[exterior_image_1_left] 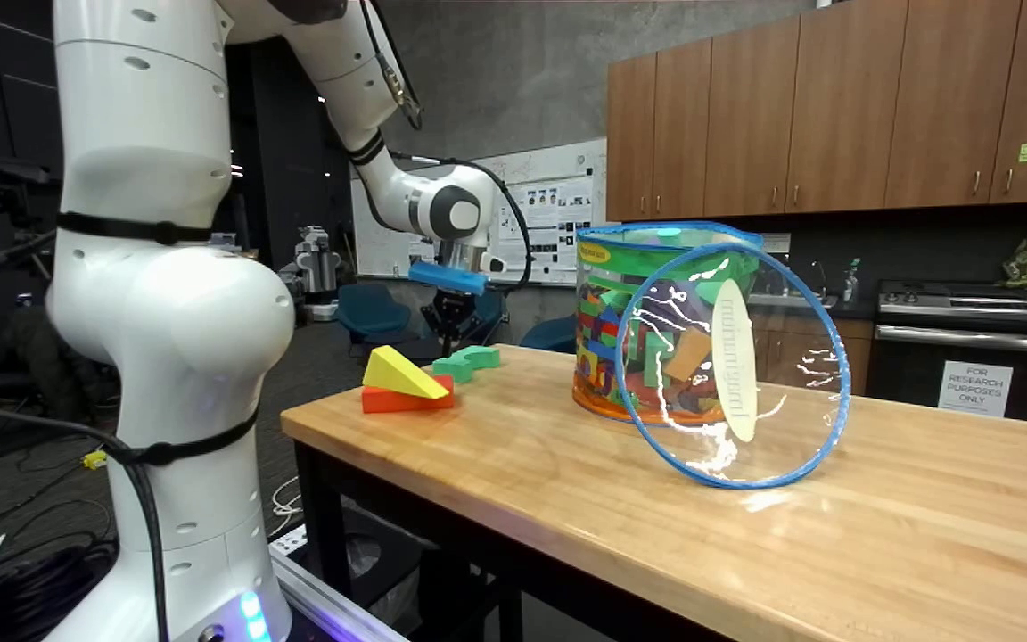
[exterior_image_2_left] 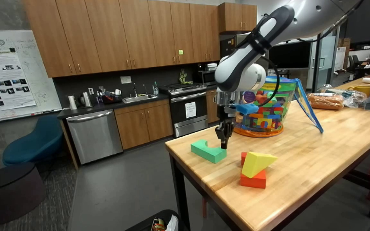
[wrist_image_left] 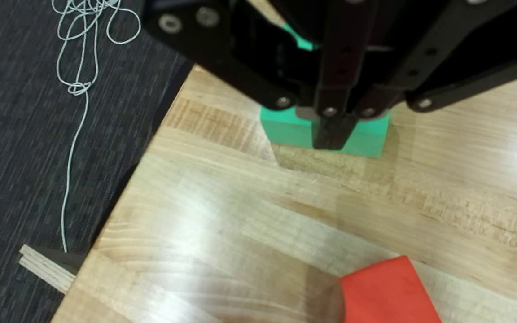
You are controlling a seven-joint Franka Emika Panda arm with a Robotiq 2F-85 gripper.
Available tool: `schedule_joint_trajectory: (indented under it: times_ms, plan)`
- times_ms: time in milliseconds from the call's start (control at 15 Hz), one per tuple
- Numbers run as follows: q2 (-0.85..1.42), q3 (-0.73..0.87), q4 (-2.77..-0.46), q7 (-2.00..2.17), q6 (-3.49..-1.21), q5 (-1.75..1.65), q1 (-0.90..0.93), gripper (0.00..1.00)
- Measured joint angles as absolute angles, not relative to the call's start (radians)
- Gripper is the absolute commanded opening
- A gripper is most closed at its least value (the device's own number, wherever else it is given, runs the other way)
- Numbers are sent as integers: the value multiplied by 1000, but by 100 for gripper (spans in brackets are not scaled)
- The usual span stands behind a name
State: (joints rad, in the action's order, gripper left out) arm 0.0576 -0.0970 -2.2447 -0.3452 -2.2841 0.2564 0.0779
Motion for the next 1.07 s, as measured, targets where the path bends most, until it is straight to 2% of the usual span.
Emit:
schedule_joint_trajectory:
  times_ms: [1067]
  plan:
    - [79, -98, -2295, -348, -2473, 246, 82, 0]
